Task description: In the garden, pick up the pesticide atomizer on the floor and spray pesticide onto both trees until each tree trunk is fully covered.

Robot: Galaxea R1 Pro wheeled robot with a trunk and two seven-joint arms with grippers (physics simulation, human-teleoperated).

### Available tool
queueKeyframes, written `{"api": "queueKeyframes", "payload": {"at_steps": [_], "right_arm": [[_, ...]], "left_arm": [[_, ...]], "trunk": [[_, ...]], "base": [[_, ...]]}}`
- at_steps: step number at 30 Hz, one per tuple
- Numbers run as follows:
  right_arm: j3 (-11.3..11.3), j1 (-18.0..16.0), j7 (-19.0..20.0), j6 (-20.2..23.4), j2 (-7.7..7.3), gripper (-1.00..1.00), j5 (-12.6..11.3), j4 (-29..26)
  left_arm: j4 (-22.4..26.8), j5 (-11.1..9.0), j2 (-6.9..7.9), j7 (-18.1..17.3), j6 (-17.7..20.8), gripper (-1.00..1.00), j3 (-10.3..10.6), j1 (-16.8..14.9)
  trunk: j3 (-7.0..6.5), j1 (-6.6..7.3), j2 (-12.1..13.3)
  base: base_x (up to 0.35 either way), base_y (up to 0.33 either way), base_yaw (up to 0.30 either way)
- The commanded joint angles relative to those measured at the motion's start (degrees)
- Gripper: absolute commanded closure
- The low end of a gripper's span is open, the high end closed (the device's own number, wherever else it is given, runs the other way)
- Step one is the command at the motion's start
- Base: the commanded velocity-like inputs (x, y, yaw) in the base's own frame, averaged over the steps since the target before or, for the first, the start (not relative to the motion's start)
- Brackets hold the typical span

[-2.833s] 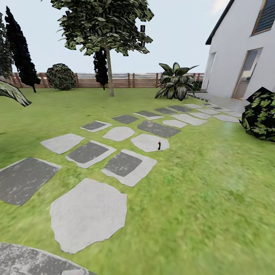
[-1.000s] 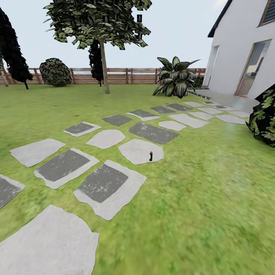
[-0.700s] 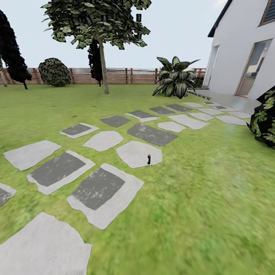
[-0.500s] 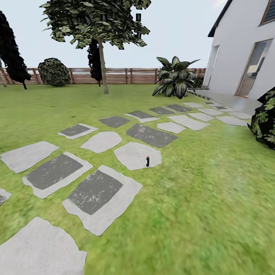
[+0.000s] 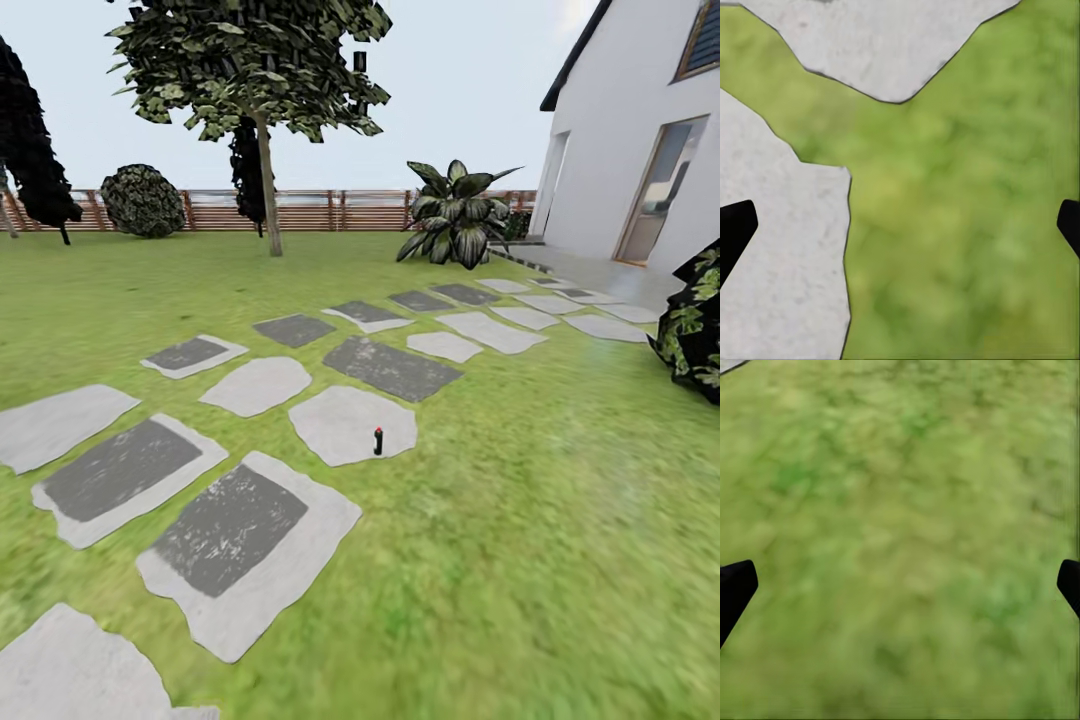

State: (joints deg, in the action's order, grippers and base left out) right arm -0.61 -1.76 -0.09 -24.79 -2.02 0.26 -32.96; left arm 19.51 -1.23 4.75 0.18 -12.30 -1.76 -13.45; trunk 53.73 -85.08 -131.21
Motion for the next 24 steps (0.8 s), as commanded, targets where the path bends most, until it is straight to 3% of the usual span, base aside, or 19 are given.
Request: {"api": "queueKeyframes", "payload": {"at_steps": [1, 24], "right_arm": [[0.00, 0.00, 0.00, 0.00, 0.00, -1.00, 0.00, 0.00], [0.00, 0.00, 0.00, 0.00, 0.00, -1.00, -0.03, -0.07]], "left_arm": [[0.00, 0.00, 0.00, 0.00, 0.00, -1.00, 0.00, 0.00], [0.00, 0.00, 0.04, 0.00, 0.00, -1.00, 0.00, 0.00]], "trunk": [[0.00, 0.00, 0.00], [0.00, 0.00, 0.00]], "base": [[0.287, -0.144, 0.000], [0.287, -0.145, 0.000]]}}
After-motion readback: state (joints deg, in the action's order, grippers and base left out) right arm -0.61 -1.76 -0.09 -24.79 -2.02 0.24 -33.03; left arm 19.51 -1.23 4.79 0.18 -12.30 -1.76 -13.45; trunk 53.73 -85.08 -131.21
